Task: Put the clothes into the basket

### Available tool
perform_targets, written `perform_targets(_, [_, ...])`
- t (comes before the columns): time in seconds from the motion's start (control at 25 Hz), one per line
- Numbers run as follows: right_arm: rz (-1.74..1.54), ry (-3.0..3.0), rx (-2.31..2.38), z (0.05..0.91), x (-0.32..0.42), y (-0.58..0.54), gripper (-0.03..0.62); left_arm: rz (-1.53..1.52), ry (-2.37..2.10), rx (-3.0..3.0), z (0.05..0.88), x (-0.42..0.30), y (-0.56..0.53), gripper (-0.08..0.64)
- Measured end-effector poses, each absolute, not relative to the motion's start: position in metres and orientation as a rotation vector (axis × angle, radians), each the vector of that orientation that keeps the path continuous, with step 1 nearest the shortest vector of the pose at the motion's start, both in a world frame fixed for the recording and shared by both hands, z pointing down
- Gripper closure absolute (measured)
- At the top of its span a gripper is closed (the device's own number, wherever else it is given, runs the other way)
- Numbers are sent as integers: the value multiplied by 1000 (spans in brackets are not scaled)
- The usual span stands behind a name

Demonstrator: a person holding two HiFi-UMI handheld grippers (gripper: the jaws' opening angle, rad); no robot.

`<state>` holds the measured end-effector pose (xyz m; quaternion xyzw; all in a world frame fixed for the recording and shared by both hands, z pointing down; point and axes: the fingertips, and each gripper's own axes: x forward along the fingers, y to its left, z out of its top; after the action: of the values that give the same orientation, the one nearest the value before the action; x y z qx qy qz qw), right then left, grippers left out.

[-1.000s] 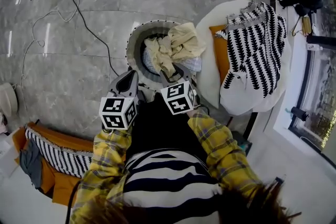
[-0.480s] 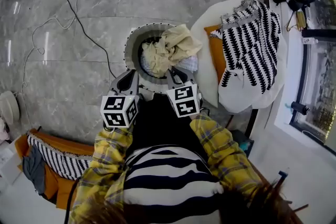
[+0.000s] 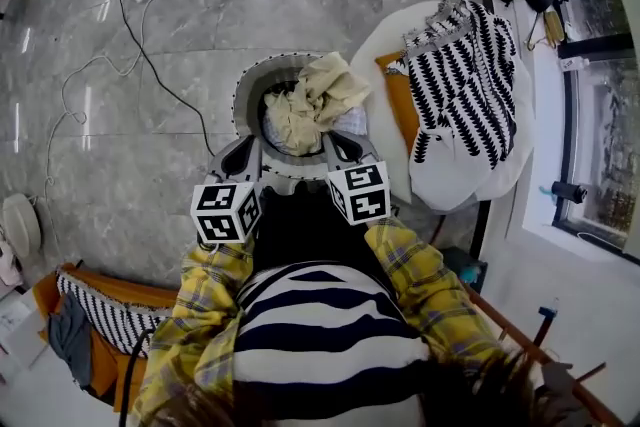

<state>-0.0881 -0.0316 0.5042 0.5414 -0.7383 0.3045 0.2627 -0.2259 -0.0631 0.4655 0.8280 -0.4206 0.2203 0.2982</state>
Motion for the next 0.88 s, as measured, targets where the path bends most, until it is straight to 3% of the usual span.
perform_targets(0.88, [990,-1970,1674,476,-62,-4,566,578,-1107,2208,454,-237,-43,540])
